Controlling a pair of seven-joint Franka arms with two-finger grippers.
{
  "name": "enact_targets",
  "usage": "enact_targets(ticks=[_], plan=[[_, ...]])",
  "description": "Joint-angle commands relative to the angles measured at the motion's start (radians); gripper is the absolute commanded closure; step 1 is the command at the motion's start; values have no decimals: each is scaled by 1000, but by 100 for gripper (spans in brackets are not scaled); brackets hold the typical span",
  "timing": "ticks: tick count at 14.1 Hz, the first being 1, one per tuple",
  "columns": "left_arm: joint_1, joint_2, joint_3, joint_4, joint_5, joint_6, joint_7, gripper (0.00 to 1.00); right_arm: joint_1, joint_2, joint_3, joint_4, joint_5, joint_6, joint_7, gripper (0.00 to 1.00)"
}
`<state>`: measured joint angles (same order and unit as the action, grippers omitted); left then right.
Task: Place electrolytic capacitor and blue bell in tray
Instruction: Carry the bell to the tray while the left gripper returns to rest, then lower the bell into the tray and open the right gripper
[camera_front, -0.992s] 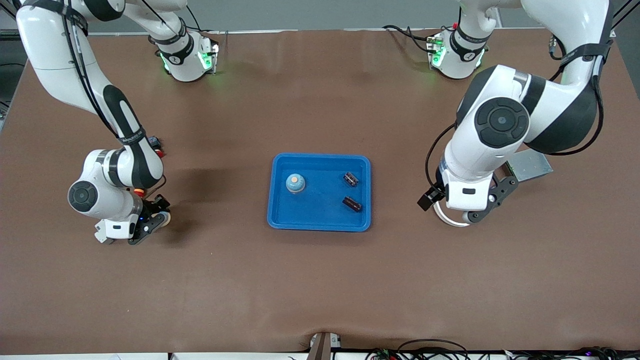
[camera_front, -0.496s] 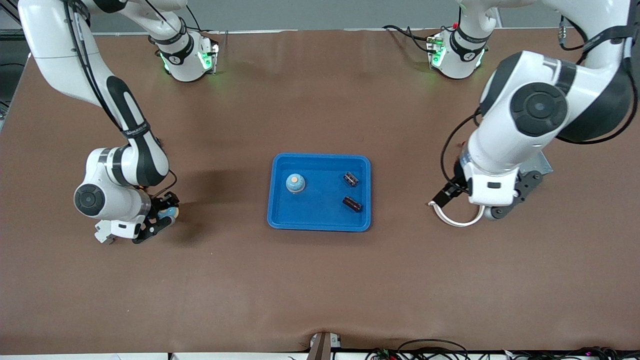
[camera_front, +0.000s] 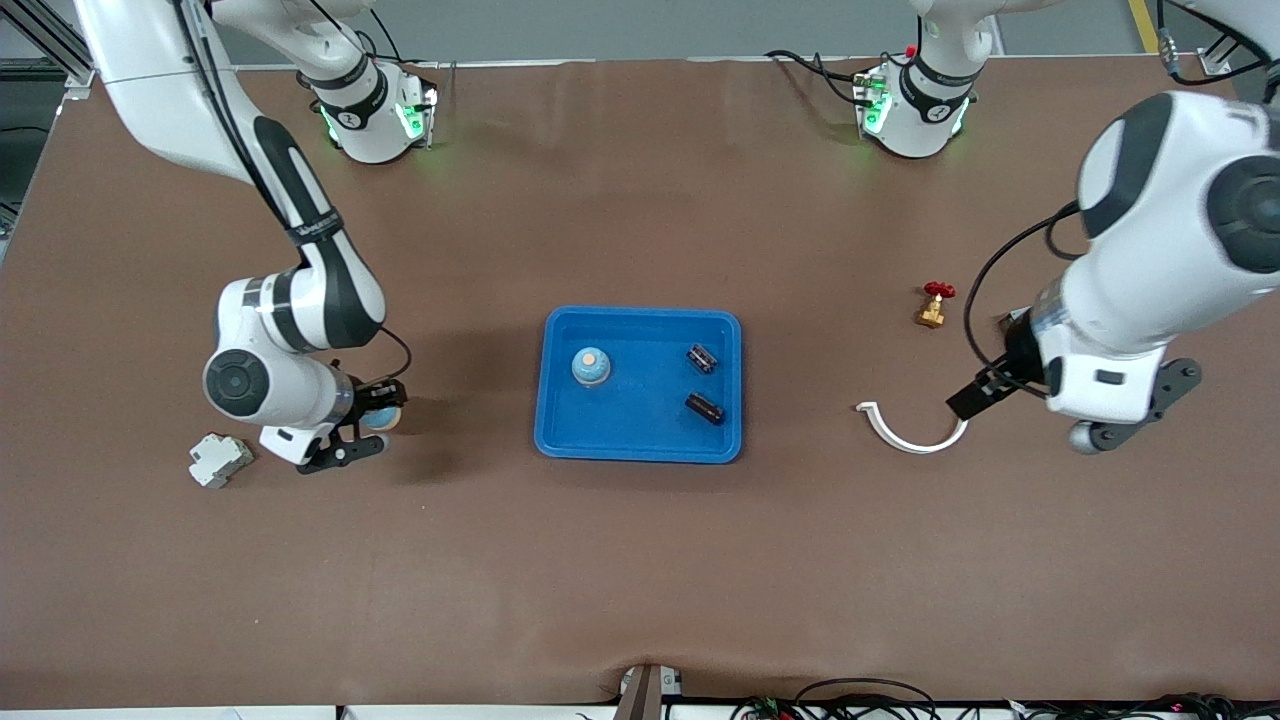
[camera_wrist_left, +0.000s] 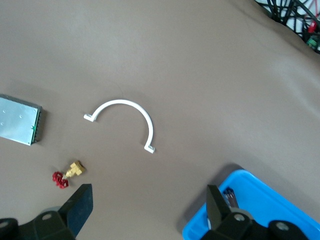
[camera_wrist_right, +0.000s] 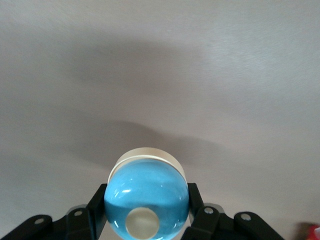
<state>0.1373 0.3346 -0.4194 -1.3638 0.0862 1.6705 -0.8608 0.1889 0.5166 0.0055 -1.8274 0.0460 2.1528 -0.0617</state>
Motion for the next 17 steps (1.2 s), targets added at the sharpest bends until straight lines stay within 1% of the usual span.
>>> enact_targets(ticks=[1,3,5,7,9,12,15,17], plan=[[27,-87,115,-34,-120,-80,106,0,62,-21,-5,-3,20,-4,156,91],[35,-130,145,-52,-118,-86,240,0,125,-18,-5,17,47,-4,268,91],[36,-178,191,-58,-121,-115,444,0,179,-13,-5,43,52,-2,377,91],[25,-209,221,-57,-120,-152,557,0,245,3,-5,89,52,-5,501,91],[9,-236,231,-67,-118,-161,577,0,300,42,-7,150,52,-10,606,91],[-21,-325,231,-179,-120,-149,605,0,349,117,-7,242,54,-10,698,91],[-22,-338,241,-193,-115,-146,693,0,392,189,-7,325,48,-4,779,91],[-37,-362,241,-192,-76,-146,697,0,405,227,-7,376,48,-4,804,91]])
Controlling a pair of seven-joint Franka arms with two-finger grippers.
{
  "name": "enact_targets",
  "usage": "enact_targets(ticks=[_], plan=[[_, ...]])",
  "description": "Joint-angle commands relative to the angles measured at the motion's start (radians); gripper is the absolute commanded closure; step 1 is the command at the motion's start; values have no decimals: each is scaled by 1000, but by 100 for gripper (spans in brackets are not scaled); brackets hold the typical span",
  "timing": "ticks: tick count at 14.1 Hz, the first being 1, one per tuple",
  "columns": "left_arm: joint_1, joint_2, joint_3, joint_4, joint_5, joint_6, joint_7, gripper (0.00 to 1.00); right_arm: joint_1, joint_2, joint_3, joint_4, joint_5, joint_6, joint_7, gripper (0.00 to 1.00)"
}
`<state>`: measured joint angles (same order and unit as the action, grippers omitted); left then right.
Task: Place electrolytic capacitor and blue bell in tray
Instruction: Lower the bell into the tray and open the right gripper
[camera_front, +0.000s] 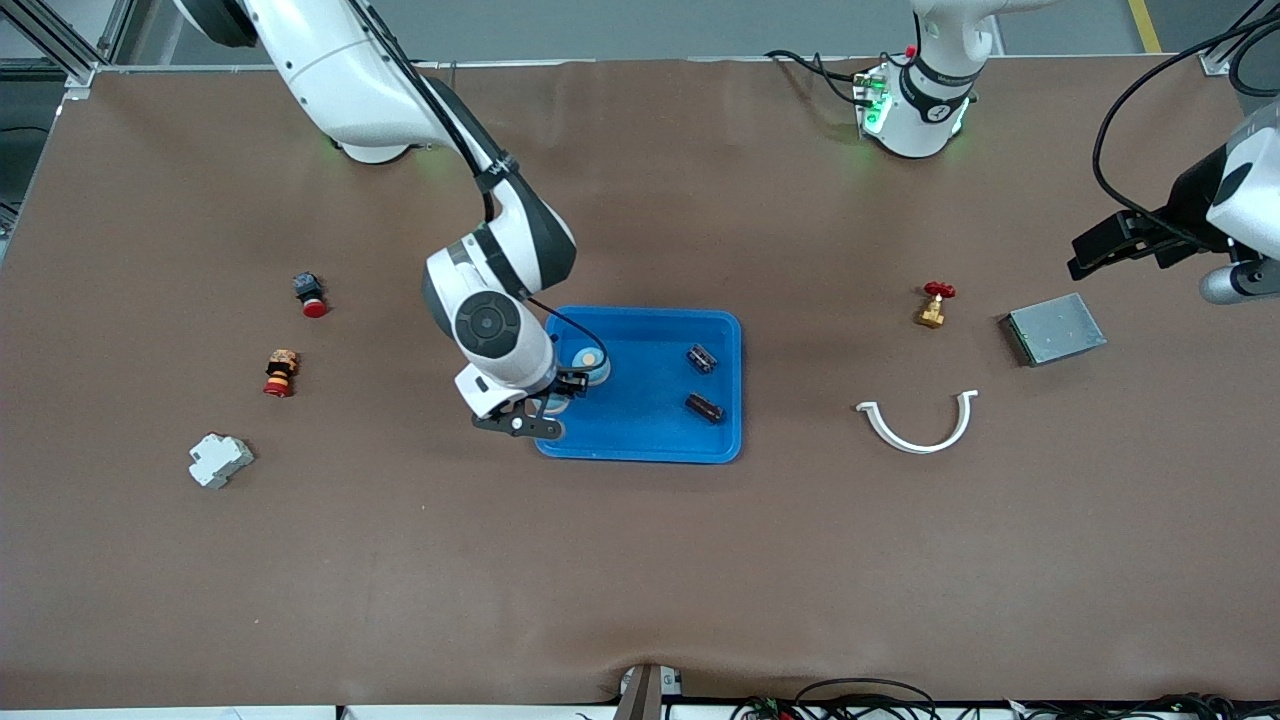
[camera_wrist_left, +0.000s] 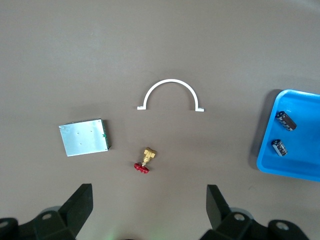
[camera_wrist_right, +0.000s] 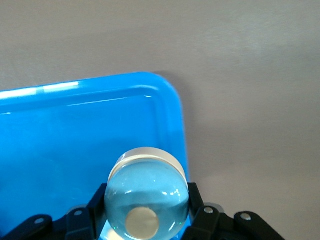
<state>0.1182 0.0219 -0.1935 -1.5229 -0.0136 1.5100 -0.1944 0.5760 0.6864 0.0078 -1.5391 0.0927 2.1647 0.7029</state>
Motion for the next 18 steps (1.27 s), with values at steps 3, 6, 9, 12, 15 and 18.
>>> enact_targets(ticks=[3,6,9,12,15,18], plan=[[-15,-80,14,-52,27,10,39,0,24,87,-8,122,2,-11,41,91],[-12,-102,16,-77,26,13,99,0,45,123,-8,155,1,-8,70,91],[-9,-102,16,-76,24,6,110,0,53,162,-8,186,1,-3,81,91],[-8,-100,16,-71,18,-27,110,0,53,173,-8,185,1,-3,81,91],[-9,-102,16,-71,21,-48,112,0,51,185,-9,185,1,10,75,90],[-11,-88,9,-50,17,-48,112,0,48,191,-9,185,-1,12,67,90]])
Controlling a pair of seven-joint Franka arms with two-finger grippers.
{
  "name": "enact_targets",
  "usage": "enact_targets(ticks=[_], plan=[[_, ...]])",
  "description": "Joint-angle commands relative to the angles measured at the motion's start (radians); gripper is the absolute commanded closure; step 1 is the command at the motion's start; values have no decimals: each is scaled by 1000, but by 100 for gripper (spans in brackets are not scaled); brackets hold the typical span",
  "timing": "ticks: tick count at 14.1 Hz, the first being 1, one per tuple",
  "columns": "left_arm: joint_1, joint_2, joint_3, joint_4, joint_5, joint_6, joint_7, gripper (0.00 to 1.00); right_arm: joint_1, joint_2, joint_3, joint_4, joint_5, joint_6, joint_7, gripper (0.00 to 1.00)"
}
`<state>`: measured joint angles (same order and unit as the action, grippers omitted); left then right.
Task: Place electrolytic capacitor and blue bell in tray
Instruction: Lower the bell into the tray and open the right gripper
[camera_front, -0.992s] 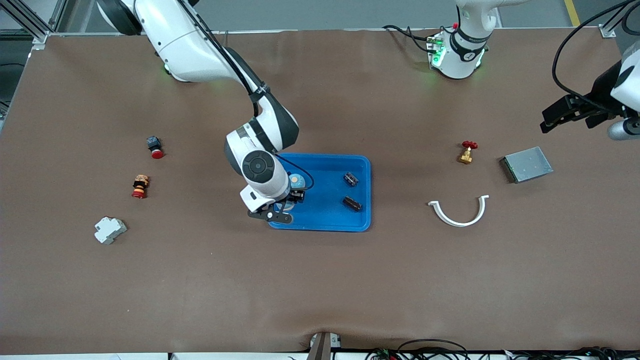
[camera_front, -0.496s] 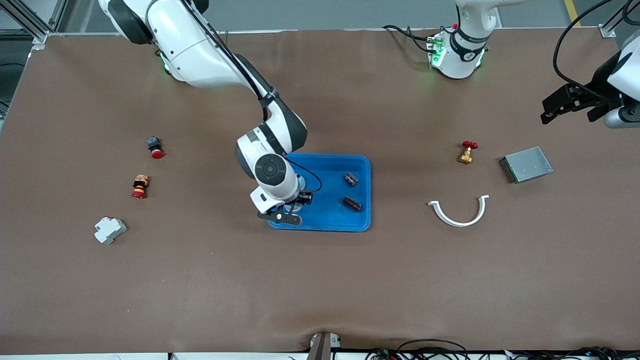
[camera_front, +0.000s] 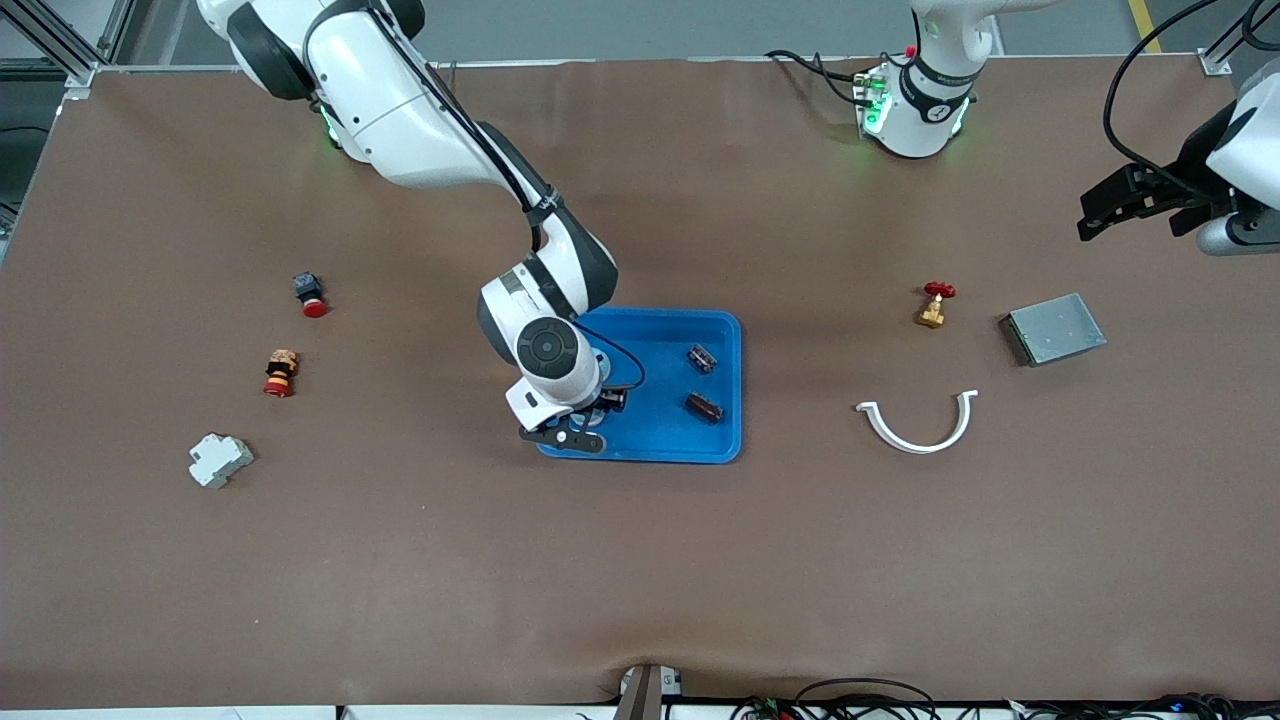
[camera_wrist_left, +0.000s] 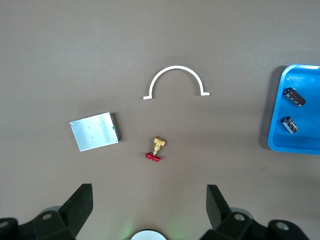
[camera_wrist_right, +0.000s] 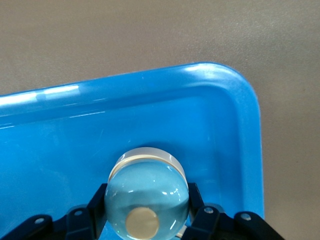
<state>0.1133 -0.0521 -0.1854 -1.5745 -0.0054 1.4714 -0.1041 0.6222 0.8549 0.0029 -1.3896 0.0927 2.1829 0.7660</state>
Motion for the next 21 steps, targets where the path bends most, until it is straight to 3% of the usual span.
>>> enact_targets(ticks=[1,8,9,11,12,18,21], plan=[[-7,0,1,13,10,-10,20,0,1,26,-4,35,-2,-5,4,90],[-4,3,-3,16,-16,-8,6,0,-7,35,-4,34,-5,6,-11,88],[-1,3,-2,18,-19,-8,4,0,-7,35,-4,34,-4,6,-10,82],[-3,3,0,19,-16,-8,15,0,-7,35,-4,34,-4,5,-10,45],[-9,8,0,21,-7,-8,17,0,-6,35,-4,34,-4,5,-7,0],[0,51,4,91,-11,-14,14,0,1,-10,-6,27,-8,-20,-14,0],[0,51,6,93,-15,-14,12,0,1,-97,-4,26,-7,-170,-16,0]])
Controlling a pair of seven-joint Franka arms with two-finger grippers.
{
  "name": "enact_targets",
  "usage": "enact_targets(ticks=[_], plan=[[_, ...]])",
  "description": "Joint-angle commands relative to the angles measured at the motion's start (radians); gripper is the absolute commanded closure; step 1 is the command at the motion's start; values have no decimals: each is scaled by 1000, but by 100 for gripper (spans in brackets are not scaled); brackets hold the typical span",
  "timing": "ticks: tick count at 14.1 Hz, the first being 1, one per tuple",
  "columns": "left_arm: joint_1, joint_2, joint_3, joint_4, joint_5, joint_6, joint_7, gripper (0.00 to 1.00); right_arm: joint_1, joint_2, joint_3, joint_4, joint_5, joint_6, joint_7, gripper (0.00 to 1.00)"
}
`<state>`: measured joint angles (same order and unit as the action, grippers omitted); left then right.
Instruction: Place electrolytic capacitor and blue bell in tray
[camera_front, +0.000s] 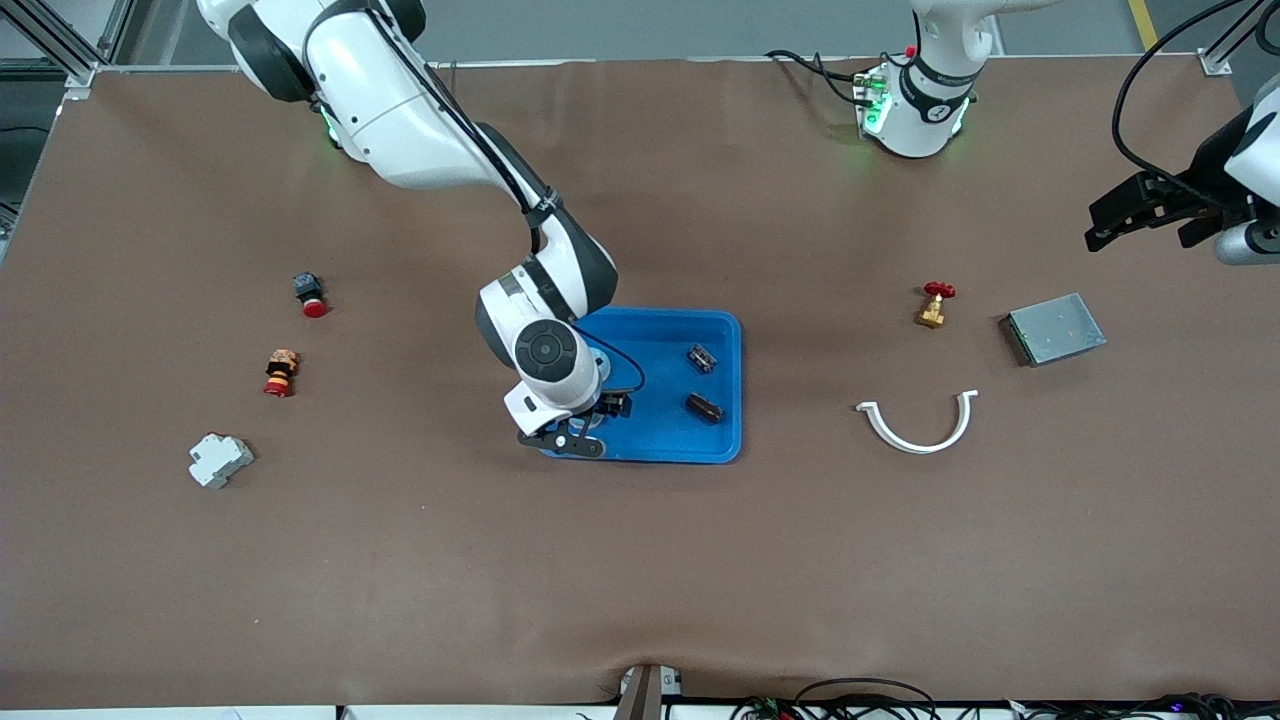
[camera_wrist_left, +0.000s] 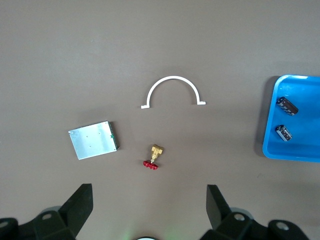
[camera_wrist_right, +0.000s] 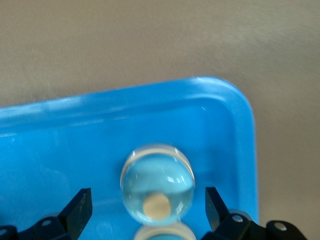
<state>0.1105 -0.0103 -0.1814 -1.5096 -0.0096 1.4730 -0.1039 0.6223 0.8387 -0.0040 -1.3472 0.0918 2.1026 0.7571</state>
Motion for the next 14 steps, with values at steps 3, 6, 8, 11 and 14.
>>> enact_targets(ticks=[3,6,8,11,14], plan=[[2,9,2,28,-15,-16,13,0,-10,-188,2,-30,0,-223,-24,0],[-3,9,0,26,-10,-16,10,0,-48,-315,4,-84,8,-331,-113,0],[-5,9,-3,26,-7,-16,7,0,-65,-398,2,-124,6,-393,-142,0],[-5,9,-6,26,-3,-16,12,0,-117,-565,-1,-240,6,-452,-247,0],[-6,9,-7,26,0,-16,12,0,-160,-743,-5,-374,-9,-466,-340,0]])
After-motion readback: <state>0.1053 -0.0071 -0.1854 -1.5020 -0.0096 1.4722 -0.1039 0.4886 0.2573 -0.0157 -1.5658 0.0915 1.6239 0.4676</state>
